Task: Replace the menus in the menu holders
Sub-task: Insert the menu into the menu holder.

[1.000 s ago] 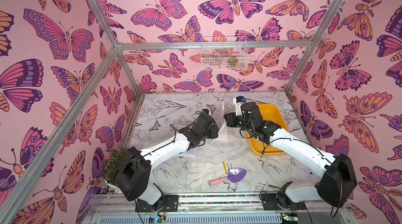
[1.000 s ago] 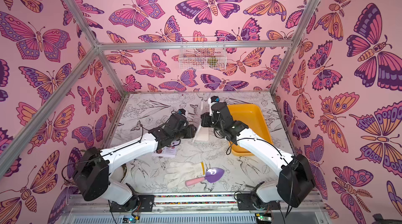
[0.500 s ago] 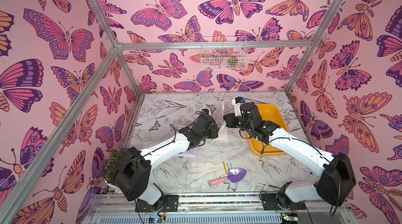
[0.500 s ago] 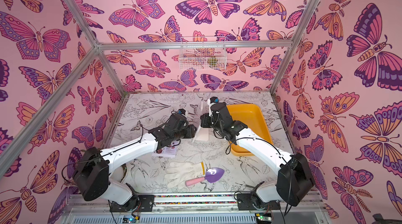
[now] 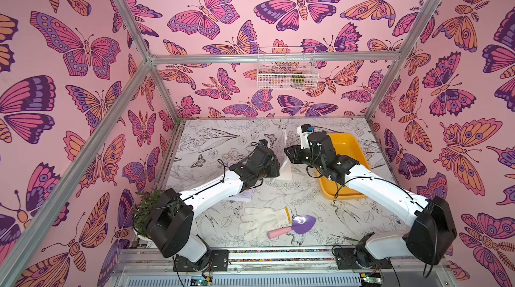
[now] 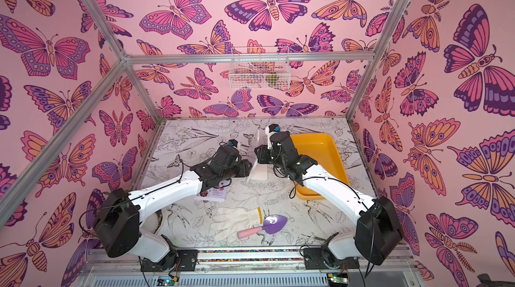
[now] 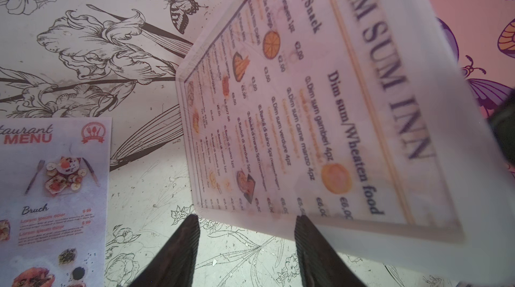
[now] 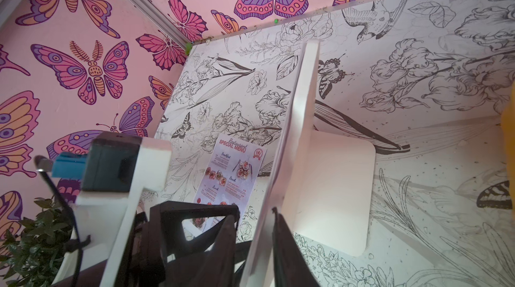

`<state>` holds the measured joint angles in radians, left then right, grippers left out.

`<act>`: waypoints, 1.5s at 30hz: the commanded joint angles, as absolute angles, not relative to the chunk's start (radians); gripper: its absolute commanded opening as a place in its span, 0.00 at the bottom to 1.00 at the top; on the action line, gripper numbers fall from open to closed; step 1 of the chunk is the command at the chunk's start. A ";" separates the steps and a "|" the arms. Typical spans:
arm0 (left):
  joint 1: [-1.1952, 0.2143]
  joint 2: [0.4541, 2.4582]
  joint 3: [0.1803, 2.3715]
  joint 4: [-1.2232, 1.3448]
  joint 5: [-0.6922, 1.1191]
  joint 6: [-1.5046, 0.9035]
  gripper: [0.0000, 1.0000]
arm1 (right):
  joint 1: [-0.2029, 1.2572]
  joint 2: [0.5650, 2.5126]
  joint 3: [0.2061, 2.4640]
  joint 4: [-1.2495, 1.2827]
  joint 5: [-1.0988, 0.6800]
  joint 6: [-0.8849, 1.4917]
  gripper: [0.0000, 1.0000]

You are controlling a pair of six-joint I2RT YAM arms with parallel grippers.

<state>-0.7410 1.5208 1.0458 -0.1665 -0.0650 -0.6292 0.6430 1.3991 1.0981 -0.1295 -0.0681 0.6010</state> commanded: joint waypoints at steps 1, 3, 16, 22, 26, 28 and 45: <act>-0.747 1.525 1.069 -0.183 -0.078 -0.612 0.58 | 0.640 1.364 1.088 -0.159 -0.045 0.585 0.26; -0.747 1.525 1.070 -0.183 -0.078 -0.612 0.58 | 0.637 1.360 1.079 -0.160 -0.040 0.586 0.25; -0.747 1.530 1.074 -0.184 -0.078 -0.610 0.58 | 0.630 1.396 1.061 -0.138 -0.089 0.601 0.15; -0.747 1.535 1.078 -0.184 -0.075 -0.608 0.58 | 0.630 1.375 1.058 -0.137 -0.084 0.595 0.16; -0.749 1.541 1.080 -0.184 -0.069 -0.611 0.58 | 0.630 1.369 1.053 -0.131 -0.093 0.593 0.16; -0.749 1.541 1.078 -0.185 -0.069 -0.613 0.58 | 0.630 1.370 1.048 -0.130 -0.097 0.595 0.16; -0.749 1.530 1.071 -0.184 -0.077 -0.616 0.58 | 0.631 1.344 1.033 -0.085 -0.093 0.616 0.20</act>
